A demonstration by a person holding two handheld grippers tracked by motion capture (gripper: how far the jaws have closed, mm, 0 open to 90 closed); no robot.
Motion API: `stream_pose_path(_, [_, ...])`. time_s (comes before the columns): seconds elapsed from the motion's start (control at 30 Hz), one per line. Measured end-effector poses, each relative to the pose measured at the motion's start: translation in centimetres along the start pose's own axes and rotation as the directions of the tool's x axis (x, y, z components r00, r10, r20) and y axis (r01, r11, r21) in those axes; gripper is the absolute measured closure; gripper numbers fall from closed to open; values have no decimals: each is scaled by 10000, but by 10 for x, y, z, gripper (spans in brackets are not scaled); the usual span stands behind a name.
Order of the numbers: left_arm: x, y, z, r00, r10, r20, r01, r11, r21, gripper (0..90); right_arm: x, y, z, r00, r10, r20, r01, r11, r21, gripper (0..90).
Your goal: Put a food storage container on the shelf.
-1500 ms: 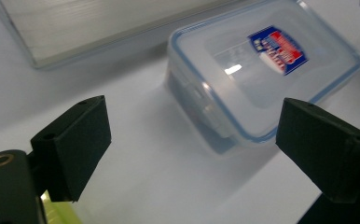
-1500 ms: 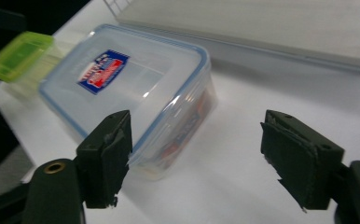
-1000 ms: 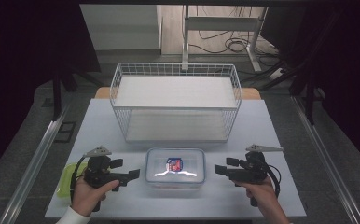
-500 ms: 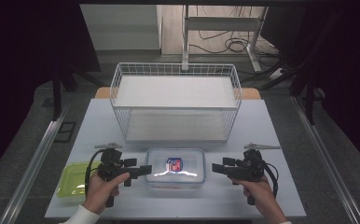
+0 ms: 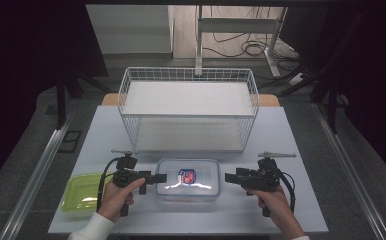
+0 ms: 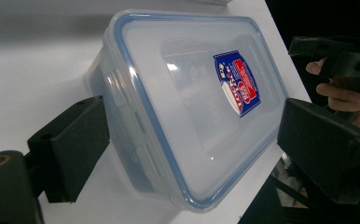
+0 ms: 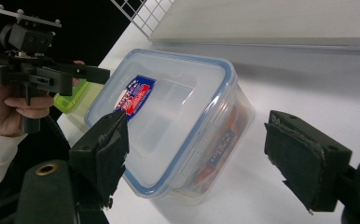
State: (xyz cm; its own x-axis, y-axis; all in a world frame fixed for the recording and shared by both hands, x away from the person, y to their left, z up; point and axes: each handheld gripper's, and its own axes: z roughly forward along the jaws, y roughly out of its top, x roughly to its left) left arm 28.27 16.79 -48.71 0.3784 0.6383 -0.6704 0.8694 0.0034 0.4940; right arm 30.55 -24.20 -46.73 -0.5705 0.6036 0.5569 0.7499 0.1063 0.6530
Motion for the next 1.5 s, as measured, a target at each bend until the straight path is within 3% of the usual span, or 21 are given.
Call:
stream_pose_path(0.2, [6,3,7,9998,-171,39,169,9992,362,79,-2,1,5,10000,82,-32,-81,9999,146,216])
stream_pose_path(0.3, [12,2,9,9985,-488,265,475,9977,475,77,-4,0,8,9998,172,-76,-170,9996,208,215])
stream_pose_path(0.5, [19,0,15,9965,-741,381,712,9948,724,73,-8,-1,14,9981,517,-323,-508,9983,285,207])
stream_pose_path(1.03, [21,-2,24,9962,-697,527,635,9916,1123,97,-17,-8,37,9830,1597,-911,-1537,9857,690,171])
stream_pose_path(1.3, [21,-3,27,9954,-702,651,618,9904,1233,123,-17,-12,48,9786,1789,-1015,-1692,9808,975,170])
stream_pose_path(1.5, [20,-4,25,9968,-670,446,614,9913,1161,176,-17,-14,53,9733,1973,-1176,-1842,9763,1132,190])
